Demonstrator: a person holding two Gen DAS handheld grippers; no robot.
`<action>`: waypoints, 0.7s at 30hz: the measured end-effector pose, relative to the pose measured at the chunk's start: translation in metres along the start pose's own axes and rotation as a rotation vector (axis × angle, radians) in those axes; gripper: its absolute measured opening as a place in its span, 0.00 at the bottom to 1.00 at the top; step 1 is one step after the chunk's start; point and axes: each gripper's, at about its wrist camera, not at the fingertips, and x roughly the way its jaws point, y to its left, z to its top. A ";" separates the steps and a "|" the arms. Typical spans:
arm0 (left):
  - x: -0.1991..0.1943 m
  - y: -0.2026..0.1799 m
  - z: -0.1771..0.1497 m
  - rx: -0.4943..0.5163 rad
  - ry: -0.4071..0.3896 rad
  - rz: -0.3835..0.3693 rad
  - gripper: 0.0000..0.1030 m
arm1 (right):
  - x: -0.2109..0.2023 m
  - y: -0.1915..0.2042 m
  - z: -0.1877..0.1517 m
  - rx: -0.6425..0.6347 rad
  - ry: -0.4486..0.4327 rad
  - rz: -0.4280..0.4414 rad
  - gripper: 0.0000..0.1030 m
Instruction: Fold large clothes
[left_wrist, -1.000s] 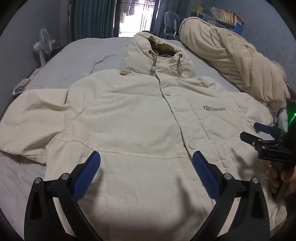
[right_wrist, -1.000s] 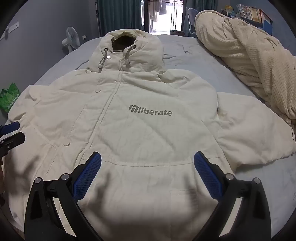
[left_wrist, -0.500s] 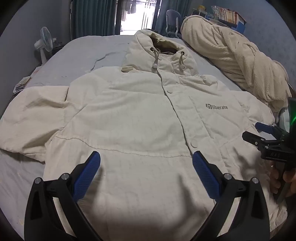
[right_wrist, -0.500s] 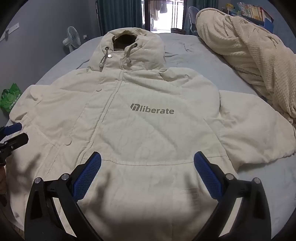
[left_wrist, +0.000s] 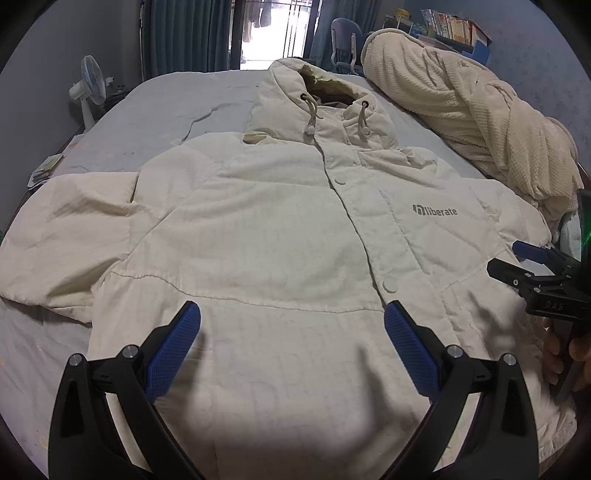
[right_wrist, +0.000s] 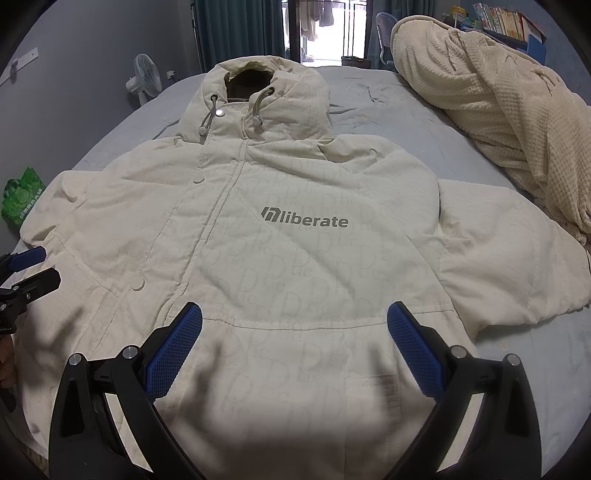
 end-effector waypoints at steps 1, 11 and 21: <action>0.001 0.001 0.000 -0.002 0.001 -0.001 0.92 | 0.000 0.000 0.000 0.001 0.001 0.000 0.94; 0.002 0.000 -0.001 0.004 0.008 0.006 0.92 | -0.001 0.000 0.000 0.002 0.000 0.003 0.94; 0.004 0.001 0.001 0.009 0.009 0.007 0.92 | -0.001 0.000 0.000 0.003 0.001 0.004 0.94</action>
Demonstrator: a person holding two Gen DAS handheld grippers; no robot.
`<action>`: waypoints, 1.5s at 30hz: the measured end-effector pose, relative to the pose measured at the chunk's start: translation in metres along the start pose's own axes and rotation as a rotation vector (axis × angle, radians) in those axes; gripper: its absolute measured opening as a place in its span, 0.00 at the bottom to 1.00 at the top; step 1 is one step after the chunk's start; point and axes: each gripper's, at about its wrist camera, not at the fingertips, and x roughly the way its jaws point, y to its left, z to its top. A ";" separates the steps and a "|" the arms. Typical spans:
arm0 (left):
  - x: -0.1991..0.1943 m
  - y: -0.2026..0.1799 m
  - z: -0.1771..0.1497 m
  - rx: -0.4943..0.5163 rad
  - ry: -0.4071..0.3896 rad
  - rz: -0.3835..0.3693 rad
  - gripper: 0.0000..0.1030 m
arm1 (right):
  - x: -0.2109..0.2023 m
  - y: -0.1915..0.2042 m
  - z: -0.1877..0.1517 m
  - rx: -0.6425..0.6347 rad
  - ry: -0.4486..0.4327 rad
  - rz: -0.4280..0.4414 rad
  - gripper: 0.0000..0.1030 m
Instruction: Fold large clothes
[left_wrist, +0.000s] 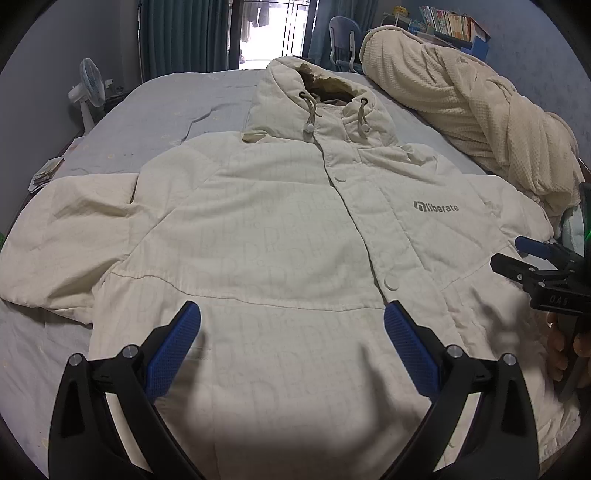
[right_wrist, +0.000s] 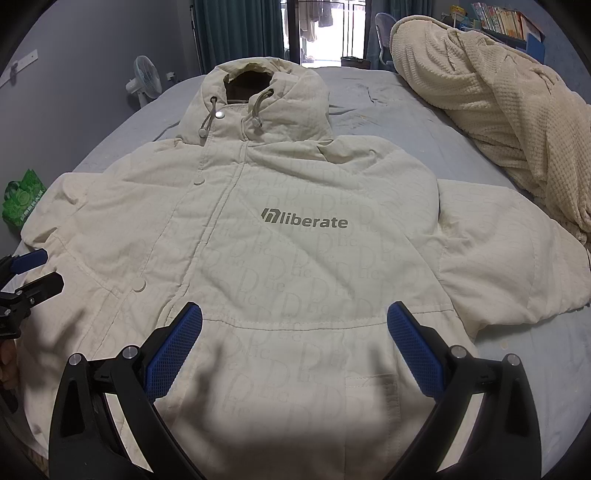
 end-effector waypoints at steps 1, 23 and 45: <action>0.000 0.001 0.000 0.000 0.000 0.001 0.92 | 0.000 0.000 0.000 0.000 -0.001 0.000 0.94; 0.000 0.003 0.001 -0.005 -0.006 0.003 0.92 | 0.000 0.000 0.000 0.003 -0.001 0.002 0.94; -0.012 0.009 0.014 -0.018 -0.065 0.000 0.92 | -0.008 -0.034 0.013 0.097 -0.033 -0.008 0.94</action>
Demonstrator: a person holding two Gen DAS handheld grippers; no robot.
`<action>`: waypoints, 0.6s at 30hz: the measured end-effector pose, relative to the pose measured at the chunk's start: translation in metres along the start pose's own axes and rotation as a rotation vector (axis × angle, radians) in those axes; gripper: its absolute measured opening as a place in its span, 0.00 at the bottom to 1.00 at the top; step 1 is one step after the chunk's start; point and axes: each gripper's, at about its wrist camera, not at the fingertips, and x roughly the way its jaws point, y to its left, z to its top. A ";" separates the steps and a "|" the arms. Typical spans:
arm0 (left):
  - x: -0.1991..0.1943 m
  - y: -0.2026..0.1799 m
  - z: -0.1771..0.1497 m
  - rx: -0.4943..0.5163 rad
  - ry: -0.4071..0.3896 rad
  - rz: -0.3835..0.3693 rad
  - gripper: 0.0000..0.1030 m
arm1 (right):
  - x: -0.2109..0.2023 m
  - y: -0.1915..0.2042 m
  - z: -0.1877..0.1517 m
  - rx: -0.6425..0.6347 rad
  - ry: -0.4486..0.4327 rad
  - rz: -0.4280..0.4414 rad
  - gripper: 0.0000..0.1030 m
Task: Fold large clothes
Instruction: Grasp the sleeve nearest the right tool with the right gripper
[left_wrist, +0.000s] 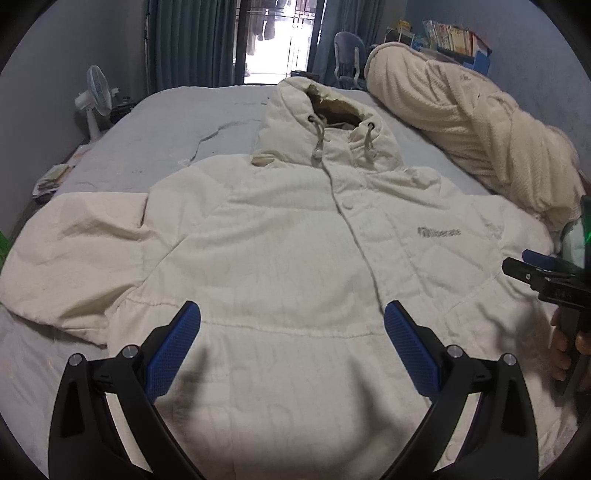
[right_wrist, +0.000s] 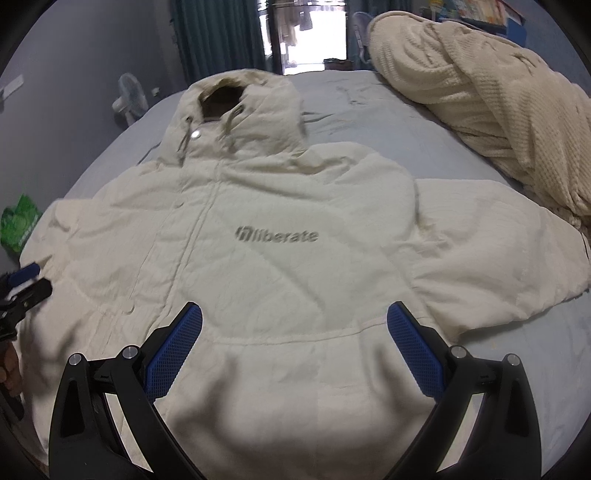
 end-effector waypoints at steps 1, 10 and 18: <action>0.000 0.002 0.000 -0.010 0.003 0.000 0.92 | -0.001 -0.005 0.003 0.007 -0.005 -0.010 0.94; 0.006 0.002 0.003 0.026 0.006 0.068 0.92 | -0.006 -0.114 0.018 0.194 -0.020 -0.104 0.94; 0.019 0.002 0.009 0.044 0.019 0.062 0.92 | 0.000 -0.219 -0.011 0.370 0.013 -0.167 0.94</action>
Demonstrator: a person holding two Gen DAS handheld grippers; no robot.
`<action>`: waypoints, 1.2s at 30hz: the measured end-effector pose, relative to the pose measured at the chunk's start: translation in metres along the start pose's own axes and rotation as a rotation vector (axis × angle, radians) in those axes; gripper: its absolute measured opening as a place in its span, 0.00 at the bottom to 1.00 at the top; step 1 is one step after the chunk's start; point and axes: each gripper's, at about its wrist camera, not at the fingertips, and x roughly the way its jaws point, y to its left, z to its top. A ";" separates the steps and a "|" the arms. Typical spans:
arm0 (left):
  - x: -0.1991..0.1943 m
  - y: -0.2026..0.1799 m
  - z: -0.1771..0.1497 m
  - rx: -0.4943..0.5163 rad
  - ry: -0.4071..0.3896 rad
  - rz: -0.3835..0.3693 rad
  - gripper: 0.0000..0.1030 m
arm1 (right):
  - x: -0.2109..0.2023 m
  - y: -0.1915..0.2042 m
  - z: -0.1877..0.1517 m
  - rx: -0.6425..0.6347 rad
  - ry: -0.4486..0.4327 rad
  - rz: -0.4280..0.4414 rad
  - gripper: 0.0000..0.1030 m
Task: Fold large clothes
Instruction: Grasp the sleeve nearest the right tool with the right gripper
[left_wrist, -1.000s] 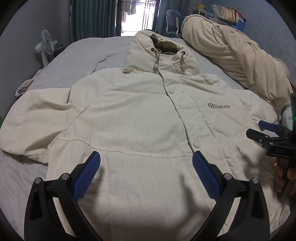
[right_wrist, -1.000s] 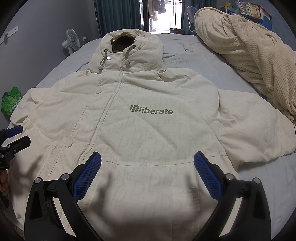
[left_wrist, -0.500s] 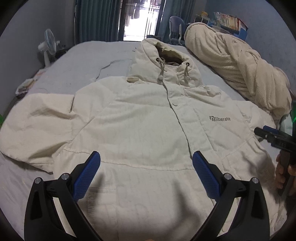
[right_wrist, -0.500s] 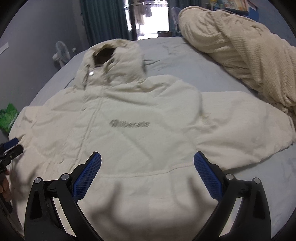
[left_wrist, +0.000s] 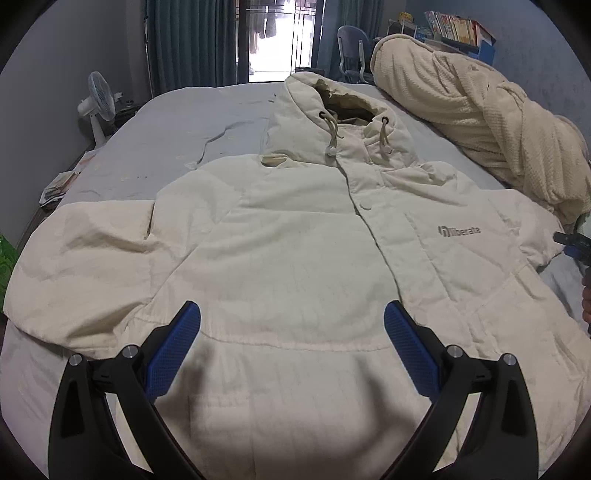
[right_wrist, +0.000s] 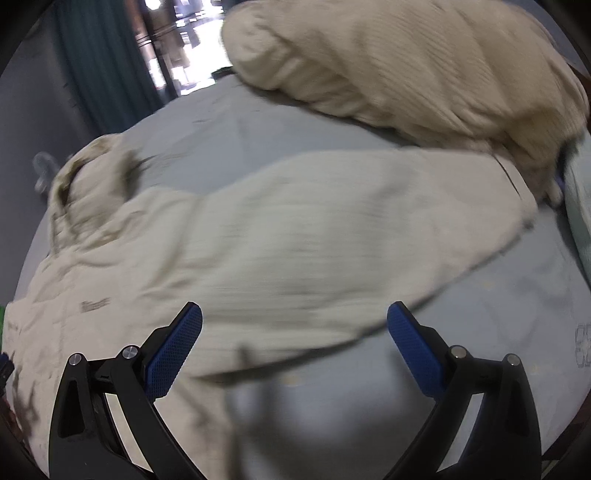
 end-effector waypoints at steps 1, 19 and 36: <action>0.003 0.001 0.001 0.000 0.002 0.001 0.92 | 0.003 -0.016 -0.001 0.038 0.001 0.009 0.94; 0.025 0.018 0.011 -0.038 0.022 0.092 0.92 | 0.060 -0.148 0.016 0.462 -0.067 0.105 0.74; 0.015 0.016 0.015 -0.046 -0.005 0.069 0.92 | 0.007 -0.116 0.025 0.503 -0.256 0.362 0.07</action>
